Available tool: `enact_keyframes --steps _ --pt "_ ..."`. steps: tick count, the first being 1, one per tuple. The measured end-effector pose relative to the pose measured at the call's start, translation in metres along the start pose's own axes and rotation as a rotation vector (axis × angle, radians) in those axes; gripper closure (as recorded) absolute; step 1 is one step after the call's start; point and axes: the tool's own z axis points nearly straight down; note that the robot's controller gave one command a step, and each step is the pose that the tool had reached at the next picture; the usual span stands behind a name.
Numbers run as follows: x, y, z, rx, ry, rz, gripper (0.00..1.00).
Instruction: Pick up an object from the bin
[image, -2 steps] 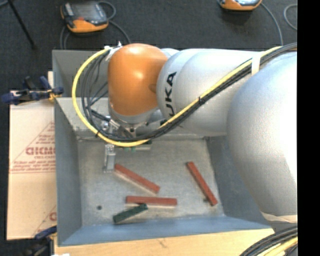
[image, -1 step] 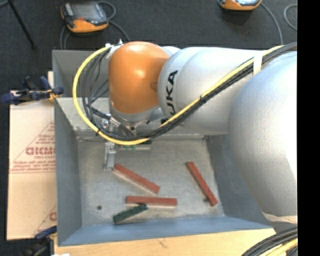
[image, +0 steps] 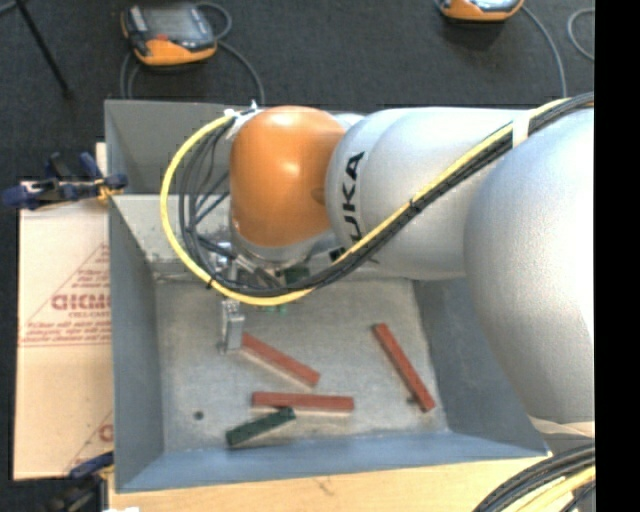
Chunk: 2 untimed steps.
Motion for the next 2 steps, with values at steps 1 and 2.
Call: enact_keyframes --steps 1,2 --pt "0.015 -0.036 0.048 0.002 0.008 -0.267 0.00" --pt "0.015 -0.049 0.068 0.002 0.013 -0.393 0.00"
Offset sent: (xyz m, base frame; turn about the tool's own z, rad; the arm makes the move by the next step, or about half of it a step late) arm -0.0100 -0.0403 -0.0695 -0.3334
